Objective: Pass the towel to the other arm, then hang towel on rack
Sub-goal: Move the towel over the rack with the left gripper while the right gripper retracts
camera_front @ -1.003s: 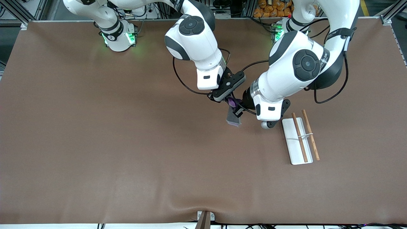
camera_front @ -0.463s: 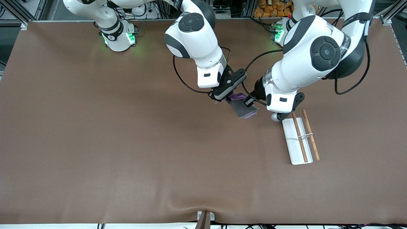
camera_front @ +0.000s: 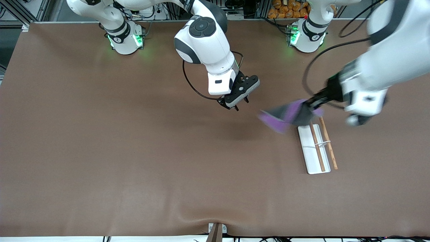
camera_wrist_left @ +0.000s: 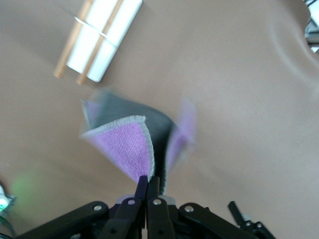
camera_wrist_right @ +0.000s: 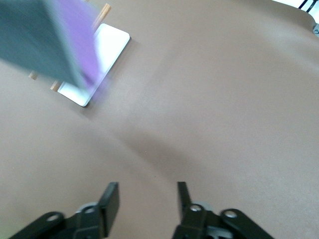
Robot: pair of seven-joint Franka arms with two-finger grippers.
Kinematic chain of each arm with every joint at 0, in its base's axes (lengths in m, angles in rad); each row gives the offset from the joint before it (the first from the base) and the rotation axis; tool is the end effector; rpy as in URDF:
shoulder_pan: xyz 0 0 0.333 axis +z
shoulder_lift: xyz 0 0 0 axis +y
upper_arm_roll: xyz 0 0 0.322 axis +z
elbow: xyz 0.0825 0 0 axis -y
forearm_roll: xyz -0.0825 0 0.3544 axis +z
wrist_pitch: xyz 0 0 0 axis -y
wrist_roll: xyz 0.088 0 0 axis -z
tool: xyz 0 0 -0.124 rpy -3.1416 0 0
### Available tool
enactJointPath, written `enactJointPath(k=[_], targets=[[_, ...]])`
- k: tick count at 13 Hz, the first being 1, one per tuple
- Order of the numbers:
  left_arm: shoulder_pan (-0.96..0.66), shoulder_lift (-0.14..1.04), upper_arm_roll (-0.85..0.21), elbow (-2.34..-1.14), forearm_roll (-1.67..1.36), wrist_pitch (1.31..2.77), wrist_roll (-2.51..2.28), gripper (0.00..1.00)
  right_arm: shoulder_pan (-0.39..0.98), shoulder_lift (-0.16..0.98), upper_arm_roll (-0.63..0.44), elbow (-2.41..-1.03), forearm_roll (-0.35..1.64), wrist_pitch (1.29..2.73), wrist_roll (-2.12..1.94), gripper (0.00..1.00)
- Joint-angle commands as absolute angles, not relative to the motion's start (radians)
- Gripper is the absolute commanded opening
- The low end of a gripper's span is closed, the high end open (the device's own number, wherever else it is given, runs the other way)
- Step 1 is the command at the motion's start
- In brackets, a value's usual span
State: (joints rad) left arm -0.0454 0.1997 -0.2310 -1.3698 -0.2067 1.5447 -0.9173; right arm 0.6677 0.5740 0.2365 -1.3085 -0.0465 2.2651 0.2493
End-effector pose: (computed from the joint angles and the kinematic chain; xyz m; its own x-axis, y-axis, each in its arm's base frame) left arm 0.5574 -0.1700 0.5957 0.7920 0.5734 -0.2095 0.6044 -0.7849 0.1367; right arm 0.4875 0.5479 0.4545 0.7824 0.5133 0.3528 0.5941 -0.7850 -0.1755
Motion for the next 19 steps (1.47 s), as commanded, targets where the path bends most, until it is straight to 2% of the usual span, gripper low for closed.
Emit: enactJointPath(k=[1, 6, 14, 17, 19], targets=[[-0.060, 0.192, -0.235, -1.387, -0.184, 1.545, -0.890, 0.00, 0.655, 0.554, 0.239, -1.322, -0.061, 2.260, 0.252, 1.00], [-0.023, 0.190, -0.222, -1.388, -0.184, 1.545, -0.825, 0.00, 0.583, 0.548, 0.224, -1.324, -0.060, 2.191, 0.291, 1.00], [0.063, 0.190, -0.221, -1.396, -0.175, 1.543, -0.640, 0.00, 0.398, 0.517, 0.222, -1.322, -0.061, 1.988, 0.305, 1.00], [0.074, 0.207, -0.222, -1.401, -0.170, 1.543, -0.609, 0.00, 0.305, 0.459, 0.221, -1.324, -0.064, 1.843, 0.307, 1.00], [0.064, 0.233, -0.222, -1.401, -0.170, 1.549, -0.611, 0.00, 0.229, 0.419, 0.218, -1.356, -0.064, 1.804, 0.295, 1.00]])
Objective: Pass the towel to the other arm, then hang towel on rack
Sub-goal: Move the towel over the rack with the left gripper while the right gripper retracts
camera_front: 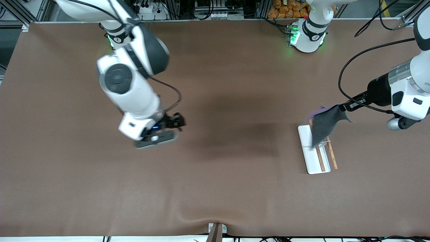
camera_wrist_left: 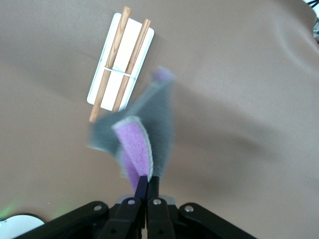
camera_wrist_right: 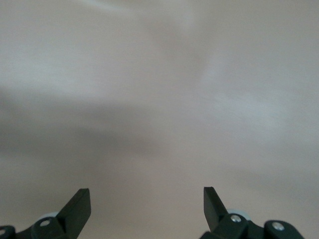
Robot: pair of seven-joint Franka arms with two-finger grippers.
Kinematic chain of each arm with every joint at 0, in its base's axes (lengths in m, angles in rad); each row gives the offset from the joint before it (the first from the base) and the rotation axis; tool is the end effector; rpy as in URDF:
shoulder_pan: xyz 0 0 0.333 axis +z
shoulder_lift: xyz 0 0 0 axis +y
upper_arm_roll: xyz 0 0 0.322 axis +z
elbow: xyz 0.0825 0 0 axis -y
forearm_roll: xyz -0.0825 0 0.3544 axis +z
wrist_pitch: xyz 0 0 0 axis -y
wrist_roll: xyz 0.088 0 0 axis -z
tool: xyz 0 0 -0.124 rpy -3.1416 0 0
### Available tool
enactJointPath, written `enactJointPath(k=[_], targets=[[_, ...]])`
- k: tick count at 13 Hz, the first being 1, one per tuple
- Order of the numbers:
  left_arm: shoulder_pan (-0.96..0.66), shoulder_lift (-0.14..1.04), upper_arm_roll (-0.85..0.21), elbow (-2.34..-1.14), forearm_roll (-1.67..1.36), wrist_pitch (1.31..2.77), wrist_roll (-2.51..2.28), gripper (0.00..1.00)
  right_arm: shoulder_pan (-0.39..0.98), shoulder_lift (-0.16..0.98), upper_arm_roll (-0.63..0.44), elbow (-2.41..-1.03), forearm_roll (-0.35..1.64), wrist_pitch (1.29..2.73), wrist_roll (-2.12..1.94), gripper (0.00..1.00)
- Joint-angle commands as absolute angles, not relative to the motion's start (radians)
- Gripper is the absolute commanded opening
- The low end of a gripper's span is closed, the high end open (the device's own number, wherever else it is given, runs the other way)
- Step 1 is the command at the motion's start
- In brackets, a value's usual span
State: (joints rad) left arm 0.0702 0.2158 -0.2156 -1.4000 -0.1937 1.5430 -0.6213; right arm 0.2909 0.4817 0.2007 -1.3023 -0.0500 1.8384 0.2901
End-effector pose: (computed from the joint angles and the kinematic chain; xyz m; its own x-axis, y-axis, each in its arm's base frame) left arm 0.5774 -0.0952 0.5723 0.8771 0.4401 -0.1925 0.4699 -0.8692 0.1537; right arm 0.6142 0.2916 0.4715 0.9815 0.1852 0.0482 0.1880 -0.9804 -0.0598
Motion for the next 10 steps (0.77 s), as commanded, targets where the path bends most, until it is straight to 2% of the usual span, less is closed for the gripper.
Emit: enactJointPath(k=[1, 6, 10], targets=[[0.058, 0.241, -0.222, -1.399, -0.170, 1.557, -0.617, 0.00, 0.201, 0.376, 0.218, -1.396, -0.064, 1.775, 0.293, 1.00], [0.034, 0.336, -0.230, -1.401, -0.154, 1.658, -0.655, 0.00, 0.137, 0.276, 0.210, -1.414, -0.069, 1.632, 0.293, 1.00], [0.049, 0.428, -0.230, -1.427, -0.127, 1.670, -0.655, 0.00, 0.068, 0.148, 0.183, -1.538, -0.068, 1.615, 0.197, 1.00]])
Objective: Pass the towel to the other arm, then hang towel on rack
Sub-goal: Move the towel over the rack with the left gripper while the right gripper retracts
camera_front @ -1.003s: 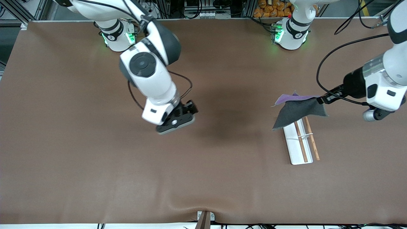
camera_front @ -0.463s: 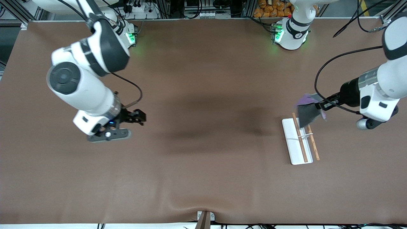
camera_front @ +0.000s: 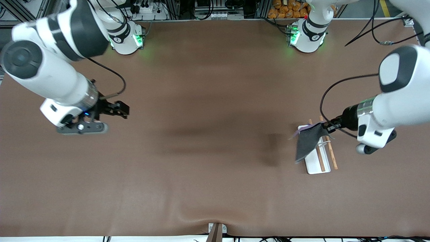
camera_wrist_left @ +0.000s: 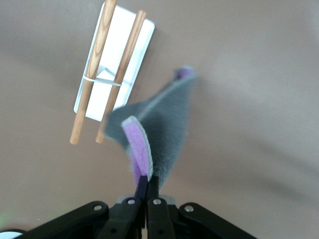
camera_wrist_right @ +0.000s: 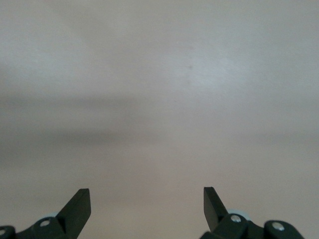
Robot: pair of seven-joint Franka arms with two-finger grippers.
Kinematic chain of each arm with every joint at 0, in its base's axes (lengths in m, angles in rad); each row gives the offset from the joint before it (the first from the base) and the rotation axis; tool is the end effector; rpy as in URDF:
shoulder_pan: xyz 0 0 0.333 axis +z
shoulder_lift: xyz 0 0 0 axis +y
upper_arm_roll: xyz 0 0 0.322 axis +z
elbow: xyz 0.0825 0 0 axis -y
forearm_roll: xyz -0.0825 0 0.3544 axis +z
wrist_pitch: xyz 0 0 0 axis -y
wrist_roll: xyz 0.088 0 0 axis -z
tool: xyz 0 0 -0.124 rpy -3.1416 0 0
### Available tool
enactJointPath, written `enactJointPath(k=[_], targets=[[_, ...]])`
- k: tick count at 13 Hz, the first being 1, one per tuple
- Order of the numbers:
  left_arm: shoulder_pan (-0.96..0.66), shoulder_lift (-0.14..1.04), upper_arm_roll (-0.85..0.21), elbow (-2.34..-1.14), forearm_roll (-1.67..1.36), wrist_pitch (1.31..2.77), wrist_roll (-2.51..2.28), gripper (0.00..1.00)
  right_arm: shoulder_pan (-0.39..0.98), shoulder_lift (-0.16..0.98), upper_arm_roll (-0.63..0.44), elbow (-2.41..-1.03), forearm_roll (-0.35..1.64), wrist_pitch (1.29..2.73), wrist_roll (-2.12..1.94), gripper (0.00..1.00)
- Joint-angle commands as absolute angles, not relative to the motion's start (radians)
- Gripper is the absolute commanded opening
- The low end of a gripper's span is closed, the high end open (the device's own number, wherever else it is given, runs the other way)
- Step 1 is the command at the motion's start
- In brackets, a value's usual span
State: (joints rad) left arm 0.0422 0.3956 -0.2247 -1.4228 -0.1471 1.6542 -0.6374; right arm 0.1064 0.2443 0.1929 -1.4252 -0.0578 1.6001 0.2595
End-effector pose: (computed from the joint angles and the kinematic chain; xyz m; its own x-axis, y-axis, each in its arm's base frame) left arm 0.6202 -0.1097 0.4626 0.8580 0.4429 -0.2603 0.4781 -0.8737 0.0895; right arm 0.5763 0.1567 0.5451 0.9975 0.0384 -0.0599 0.0401 -0.9988 0.0274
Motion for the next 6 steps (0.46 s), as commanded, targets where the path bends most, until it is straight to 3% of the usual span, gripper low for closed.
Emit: enactJointPath(k=[1, 3, 6], targets=[[0.052, 0.442, -0.227, -1.428, -0.126, 1.675, -0.653, 0.00, 0.064, 0.126, 0.151, -1.554, -0.066, 1.612, 0.155, 1.00], [0.064, 0.460, -0.221, -1.428, -0.103, 1.675, -0.644, 0.00, 0.067, 0.097, 0.069, -1.560, -0.052, 1.588, 0.065, 1.00], [0.094, 0.474, -0.221, -1.424, -0.083, 1.686, -0.634, 0.00, 0.055, 0.031, 0.031, -1.571, -0.034, 1.532, 0.041, 1.00]])
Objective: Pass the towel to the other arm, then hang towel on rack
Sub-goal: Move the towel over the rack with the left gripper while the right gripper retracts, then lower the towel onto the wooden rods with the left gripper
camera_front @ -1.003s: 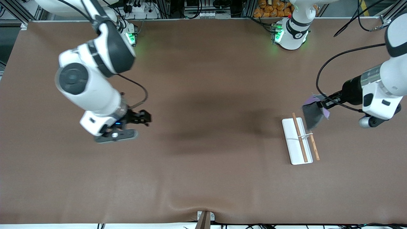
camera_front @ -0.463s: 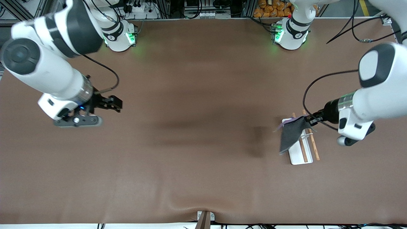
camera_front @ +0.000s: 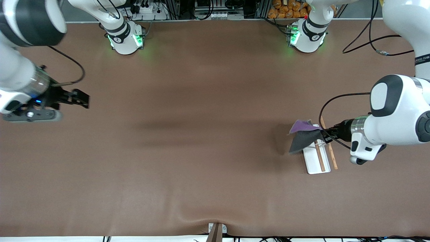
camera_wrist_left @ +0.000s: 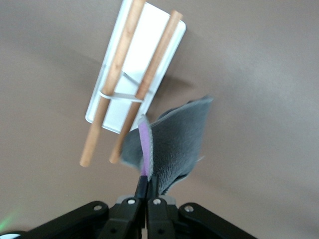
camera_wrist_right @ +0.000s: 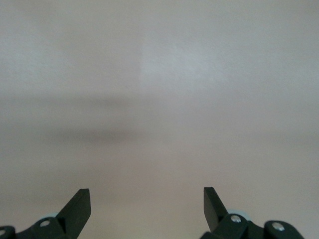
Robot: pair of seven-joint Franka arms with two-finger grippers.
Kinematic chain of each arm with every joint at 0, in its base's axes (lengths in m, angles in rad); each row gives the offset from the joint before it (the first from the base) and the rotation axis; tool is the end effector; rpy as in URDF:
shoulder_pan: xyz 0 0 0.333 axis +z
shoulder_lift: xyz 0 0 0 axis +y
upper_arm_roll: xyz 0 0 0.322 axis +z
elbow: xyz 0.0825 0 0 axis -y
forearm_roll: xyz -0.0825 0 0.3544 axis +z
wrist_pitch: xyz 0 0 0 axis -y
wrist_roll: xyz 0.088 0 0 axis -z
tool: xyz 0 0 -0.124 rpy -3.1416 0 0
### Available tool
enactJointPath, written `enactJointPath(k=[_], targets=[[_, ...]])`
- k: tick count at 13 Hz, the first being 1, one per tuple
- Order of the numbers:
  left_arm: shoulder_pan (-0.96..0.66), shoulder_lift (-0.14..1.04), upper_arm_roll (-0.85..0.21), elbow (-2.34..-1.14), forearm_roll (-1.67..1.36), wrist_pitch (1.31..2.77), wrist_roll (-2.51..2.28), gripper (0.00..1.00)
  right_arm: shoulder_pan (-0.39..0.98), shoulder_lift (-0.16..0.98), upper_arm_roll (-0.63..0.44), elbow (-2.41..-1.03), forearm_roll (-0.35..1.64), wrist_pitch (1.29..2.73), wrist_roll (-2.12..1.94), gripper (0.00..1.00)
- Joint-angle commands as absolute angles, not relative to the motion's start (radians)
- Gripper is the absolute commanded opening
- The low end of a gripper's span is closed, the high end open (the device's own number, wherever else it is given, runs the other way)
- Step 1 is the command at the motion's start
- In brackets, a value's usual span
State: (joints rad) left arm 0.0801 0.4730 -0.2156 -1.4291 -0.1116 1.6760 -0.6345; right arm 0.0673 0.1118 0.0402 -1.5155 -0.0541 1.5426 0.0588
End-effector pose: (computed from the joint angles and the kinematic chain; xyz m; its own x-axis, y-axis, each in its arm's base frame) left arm 0.6350 -0.0768 0.4118 0.8249 0.4831 -0.2935 0.5143 -0.8569 0.0348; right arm 0.5513 0.0514 0.5753 0.9956 0.0470 -0.0814 0.0515 -0.9972 0.0544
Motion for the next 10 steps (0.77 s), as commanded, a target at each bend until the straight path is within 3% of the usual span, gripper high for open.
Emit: enactJointPath(k=[1, 10], targets=[[0.100, 0.476, -0.221, -1.424, -0.069, 1.690, -0.627, 0.00, 0.052, 0.006, 0.026, -1.584, -0.029, 1.529, 0.040, 1.00], [0.231, 0.567, -0.221, -1.424, -0.035, 1.778, -0.447, 0.00, 0.011, -0.045, 0.011, -1.556, -0.008, 1.483, 0.048, 1.00]])
